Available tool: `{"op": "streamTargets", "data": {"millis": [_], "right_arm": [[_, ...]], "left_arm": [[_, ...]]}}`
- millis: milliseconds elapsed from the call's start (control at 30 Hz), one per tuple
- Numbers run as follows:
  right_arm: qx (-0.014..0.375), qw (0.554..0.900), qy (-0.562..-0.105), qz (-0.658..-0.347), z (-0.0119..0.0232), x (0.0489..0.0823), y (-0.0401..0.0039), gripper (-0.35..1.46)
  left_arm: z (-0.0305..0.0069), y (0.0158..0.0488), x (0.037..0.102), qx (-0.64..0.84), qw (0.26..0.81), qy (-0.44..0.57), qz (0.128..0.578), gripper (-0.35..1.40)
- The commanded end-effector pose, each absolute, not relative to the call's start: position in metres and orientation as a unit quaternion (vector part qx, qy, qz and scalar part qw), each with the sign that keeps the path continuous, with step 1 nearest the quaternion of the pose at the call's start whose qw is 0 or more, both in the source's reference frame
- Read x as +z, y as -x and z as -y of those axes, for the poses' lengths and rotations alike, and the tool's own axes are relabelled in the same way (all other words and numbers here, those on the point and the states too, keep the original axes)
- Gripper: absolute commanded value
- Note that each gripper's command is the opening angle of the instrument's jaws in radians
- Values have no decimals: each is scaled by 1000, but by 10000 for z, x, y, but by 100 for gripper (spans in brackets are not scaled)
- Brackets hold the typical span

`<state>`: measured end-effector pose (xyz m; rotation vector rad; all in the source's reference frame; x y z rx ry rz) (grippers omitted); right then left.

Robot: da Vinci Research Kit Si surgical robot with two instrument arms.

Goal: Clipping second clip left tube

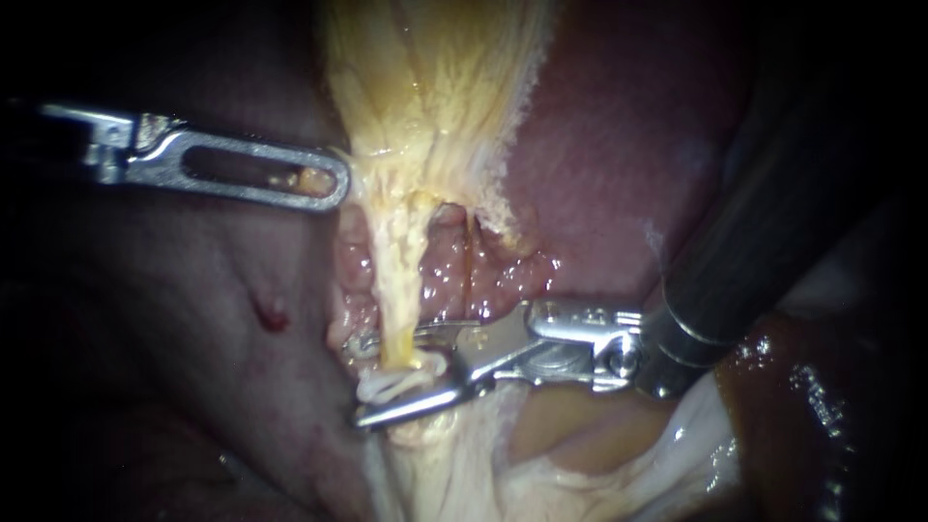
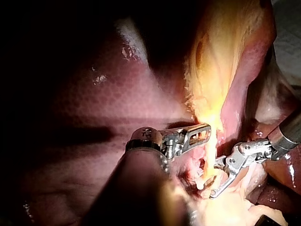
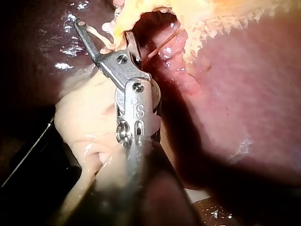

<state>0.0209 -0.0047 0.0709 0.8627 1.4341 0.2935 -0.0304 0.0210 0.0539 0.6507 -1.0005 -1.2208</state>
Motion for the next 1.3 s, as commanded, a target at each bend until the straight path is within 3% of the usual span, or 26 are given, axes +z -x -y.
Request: {"op": "streamTargets", "data": {"millis": [33,400,1000,1200,1300], "right_arm": [[127,656,-388,-635,48,706,-208,49],[89,627,-431,-643,66,684,-217,47],[92,628,-430,-642,64,684,-216,46],[92,628,-431,-642,64,685,-212,32],[91,628,-432,-641,64,685,-209,6]], "left_arm": [[-210,303,539,-538,657,-288,442,-35],[-209,304,541,-538,658,-287,442,-35],[-210,303,542,-538,658,-288,442,-35],[-210,303,543,-538,658,-287,442,-35],[-209,304,543,-538,658,-287,442,-35]]}}
